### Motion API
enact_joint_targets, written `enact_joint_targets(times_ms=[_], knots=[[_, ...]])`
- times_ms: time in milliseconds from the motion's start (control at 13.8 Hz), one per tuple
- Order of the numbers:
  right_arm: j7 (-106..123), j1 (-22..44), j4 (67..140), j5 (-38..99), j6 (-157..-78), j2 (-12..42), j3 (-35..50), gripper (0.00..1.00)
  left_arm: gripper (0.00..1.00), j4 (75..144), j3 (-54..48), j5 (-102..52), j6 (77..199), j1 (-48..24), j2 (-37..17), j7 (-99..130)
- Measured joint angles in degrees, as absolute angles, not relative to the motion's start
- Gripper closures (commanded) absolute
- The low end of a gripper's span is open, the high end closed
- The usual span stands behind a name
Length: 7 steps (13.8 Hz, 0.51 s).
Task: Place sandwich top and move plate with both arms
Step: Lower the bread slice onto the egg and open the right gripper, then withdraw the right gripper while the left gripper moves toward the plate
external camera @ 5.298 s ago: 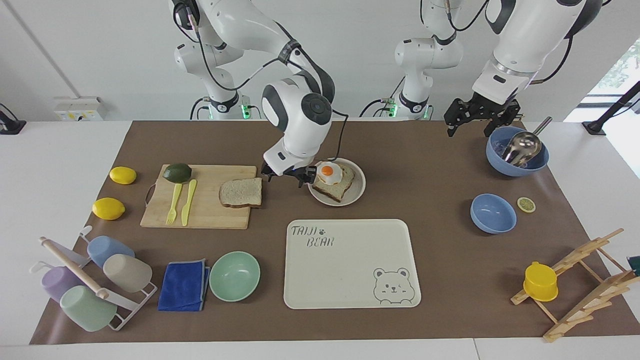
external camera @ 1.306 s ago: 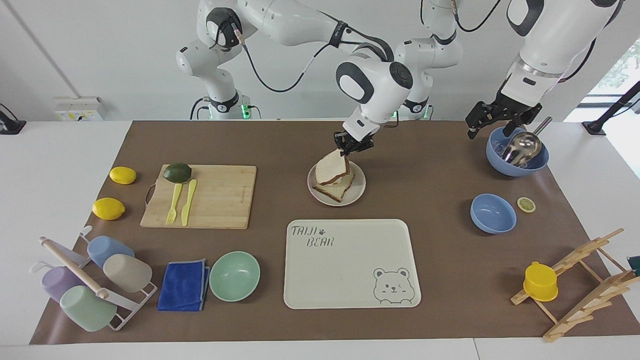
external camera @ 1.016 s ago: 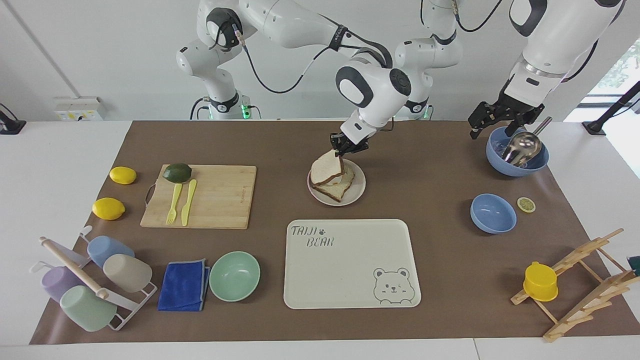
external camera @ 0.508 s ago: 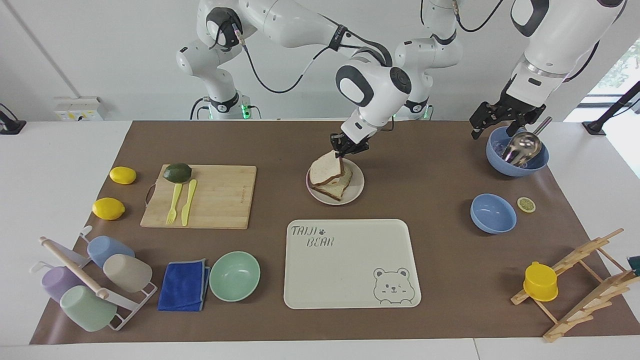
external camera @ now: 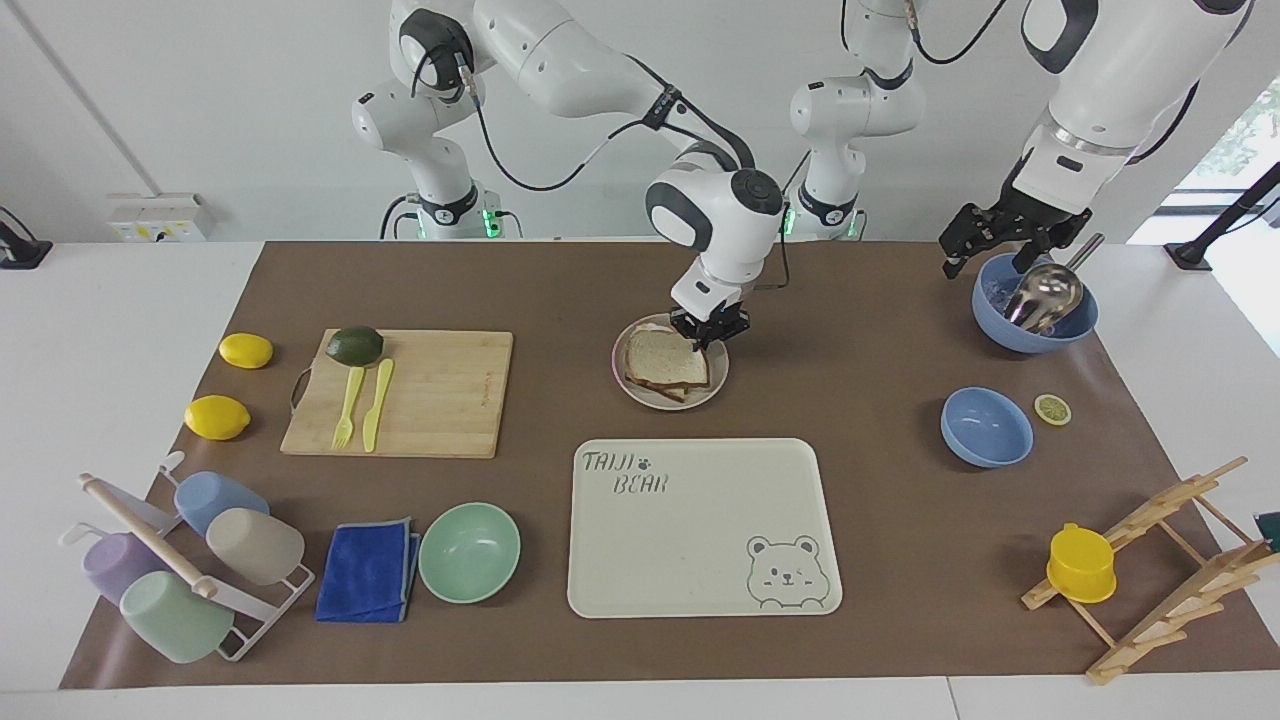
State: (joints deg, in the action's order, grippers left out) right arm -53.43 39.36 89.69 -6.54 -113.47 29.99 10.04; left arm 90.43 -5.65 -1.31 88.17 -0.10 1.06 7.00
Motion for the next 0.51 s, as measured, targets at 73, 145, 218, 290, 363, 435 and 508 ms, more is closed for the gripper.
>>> enact_joint_targets(times_ms=[73, 145, 218, 290, 363, 435, 508], knots=[[-53.44, 39.27, 89.94, -6.21, -113.51, 29.7, 10.04, 0.0, 0.0, 90.43, -5.65, -1.31, 88.17, -0.09, 1.06, 7.0], [-53.45, 39.28, 89.94, -5.96, -113.55, 29.5, 10.04, 0.0, 0.0, 90.43, -5.65, -1.31, 88.18, -0.09, 1.06, 7.0], [-53.46, 39.32, 89.86, -5.93, -113.57, 29.23, 10.06, 0.0, 0.0, 90.43, -5.65, -1.31, 88.24, -0.09, 1.06, 7.0], [-53.46, 39.29, 89.56, -5.92, -113.37, 28.81, 10.06, 0.0, 0.0, 90.43, -5.65, -1.31, 88.44, -0.09, 1.06, 7.0], [-53.46, 39.06, 88.94, -5.92, -112.34, 28.08, 10.05, 0.0, 0.0, 90.43, -5.65, -1.31, 88.71, -0.09, 1.06, 7.0], [-53.29, 38.33, 88.24, -5.93, -110.63, 26.8, 10.03, 0.0, 0.0, 90.43, -5.65, -1.31, 88.9, -0.09, 1.06, 7.0], [-52.02, 36.82, 87.7, -5.93, -108.49, 24.93, 10.02, 0.0, 0.0, 90.43, -5.65, -1.31, 88.97, -0.09, 1.06, 7.0]])
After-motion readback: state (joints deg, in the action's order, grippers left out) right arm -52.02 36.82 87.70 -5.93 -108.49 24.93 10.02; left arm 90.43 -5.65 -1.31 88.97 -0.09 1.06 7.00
